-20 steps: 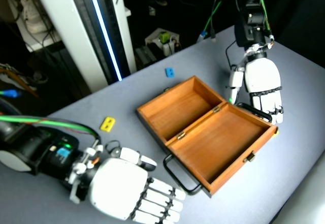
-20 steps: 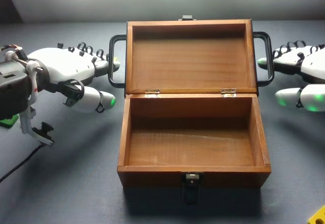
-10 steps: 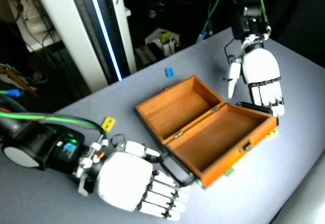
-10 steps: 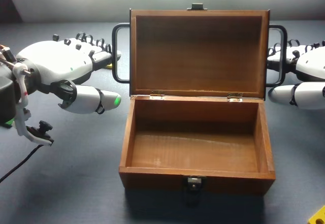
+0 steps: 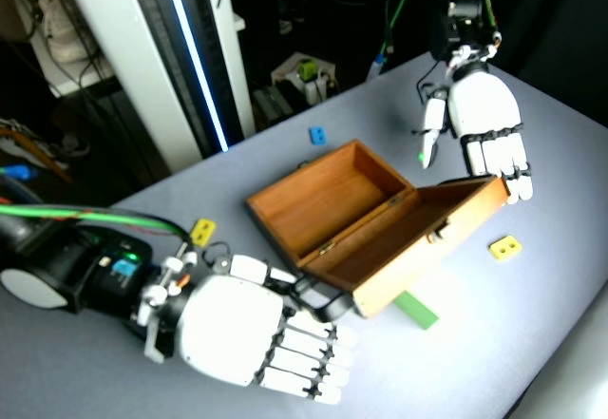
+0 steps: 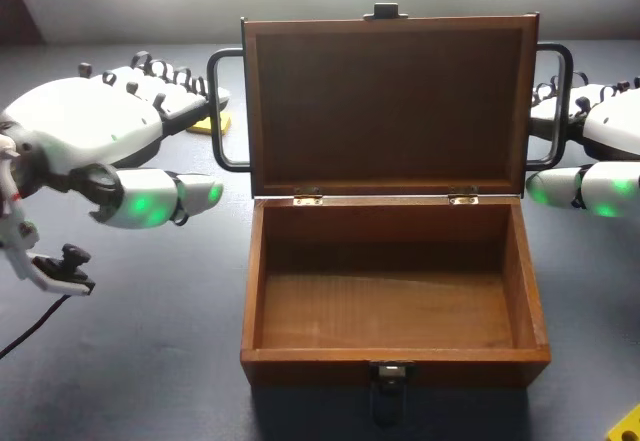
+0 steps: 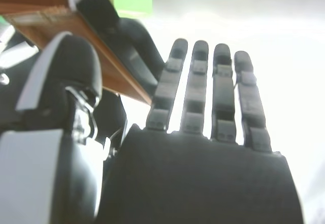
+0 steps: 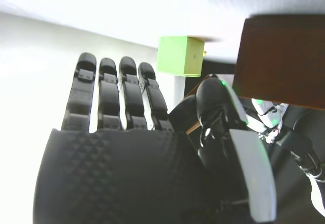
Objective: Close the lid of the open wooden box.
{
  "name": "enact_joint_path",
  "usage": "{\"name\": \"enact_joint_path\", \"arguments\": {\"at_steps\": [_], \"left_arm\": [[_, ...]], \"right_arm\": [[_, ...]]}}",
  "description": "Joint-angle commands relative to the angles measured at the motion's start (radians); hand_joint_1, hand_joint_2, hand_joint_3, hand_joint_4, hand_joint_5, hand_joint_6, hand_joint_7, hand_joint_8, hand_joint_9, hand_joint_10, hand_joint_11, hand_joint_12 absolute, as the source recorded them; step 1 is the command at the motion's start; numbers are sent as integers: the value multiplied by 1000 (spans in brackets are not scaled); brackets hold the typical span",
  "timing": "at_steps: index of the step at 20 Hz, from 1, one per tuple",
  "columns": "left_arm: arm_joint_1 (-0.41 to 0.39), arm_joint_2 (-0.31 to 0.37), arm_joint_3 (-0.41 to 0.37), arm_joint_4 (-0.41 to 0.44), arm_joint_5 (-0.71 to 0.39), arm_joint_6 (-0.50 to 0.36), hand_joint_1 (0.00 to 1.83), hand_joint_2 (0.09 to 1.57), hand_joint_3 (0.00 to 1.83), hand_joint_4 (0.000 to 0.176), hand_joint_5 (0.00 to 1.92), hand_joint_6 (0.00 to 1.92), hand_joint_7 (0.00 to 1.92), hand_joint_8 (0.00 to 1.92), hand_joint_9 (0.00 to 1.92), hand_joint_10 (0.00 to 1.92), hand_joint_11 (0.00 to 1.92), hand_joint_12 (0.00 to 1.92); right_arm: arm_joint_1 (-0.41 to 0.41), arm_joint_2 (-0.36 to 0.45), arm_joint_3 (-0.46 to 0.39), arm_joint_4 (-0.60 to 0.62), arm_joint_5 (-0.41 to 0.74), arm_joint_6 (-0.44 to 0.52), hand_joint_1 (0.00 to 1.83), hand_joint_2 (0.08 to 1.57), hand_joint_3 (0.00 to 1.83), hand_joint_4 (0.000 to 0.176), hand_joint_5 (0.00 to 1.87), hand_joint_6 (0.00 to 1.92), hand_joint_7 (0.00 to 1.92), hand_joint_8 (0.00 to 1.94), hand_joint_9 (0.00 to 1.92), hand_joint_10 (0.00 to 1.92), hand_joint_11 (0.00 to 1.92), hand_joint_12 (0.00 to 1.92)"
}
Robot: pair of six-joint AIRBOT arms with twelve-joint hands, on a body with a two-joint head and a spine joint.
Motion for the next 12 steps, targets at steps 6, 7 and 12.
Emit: {"name": "enact_joint_path", "arguments": {"at_steps": [6,7,12], "left_arm": [[18,30,-34,19,-202,-28,0,1386,14,0,13,5,19,7,32,3,23,7],[20,31,-35,22,-207,-34,0,1402,15,0,43,14,52,17,55,11,30,11],[25,34,-38,33,-221,-55,0,1439,14,0,78,5,85,6,86,6,39,15]], "right_arm": [[15,12,-13,17,153,16,128,1428,0,0,61,2,43,1,3,1,43,8],[15,16,-16,14,153,16,147,1430,0,6,61,1,44,2,6,2,78,21],[9,29,-24,-14,131,16,460,1417,0,20,47,2,32,1,0,0,65,9]]}}
